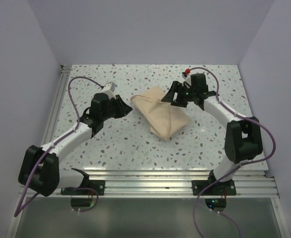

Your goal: Prepare the surgical pack

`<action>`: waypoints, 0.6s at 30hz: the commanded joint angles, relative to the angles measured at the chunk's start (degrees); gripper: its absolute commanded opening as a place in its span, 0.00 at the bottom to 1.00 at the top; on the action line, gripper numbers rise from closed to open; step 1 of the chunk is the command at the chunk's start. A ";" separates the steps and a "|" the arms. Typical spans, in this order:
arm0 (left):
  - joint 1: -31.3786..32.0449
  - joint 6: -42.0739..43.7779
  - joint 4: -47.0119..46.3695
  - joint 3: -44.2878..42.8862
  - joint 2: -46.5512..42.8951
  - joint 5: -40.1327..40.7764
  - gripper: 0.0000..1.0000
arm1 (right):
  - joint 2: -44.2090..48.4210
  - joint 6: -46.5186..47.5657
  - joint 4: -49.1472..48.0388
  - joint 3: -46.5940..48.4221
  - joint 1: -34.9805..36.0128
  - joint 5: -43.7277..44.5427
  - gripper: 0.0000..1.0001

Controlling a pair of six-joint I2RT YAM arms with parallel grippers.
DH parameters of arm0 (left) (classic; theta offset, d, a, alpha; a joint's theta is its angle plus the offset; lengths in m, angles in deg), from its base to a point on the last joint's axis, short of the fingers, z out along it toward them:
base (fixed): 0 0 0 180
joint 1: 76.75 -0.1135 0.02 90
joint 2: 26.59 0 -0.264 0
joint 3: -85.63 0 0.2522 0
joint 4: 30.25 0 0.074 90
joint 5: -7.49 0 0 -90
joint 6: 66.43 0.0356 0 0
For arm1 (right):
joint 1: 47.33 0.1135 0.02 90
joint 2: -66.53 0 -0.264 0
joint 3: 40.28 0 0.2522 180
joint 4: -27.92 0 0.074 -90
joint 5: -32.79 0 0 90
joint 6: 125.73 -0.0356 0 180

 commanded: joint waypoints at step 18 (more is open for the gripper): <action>-0.30 2.97 3.72 -2.49 -5.06 1.60 0.28 | -8.03 -1.38 -5.82 -2.59 -0.46 -0.01 0.74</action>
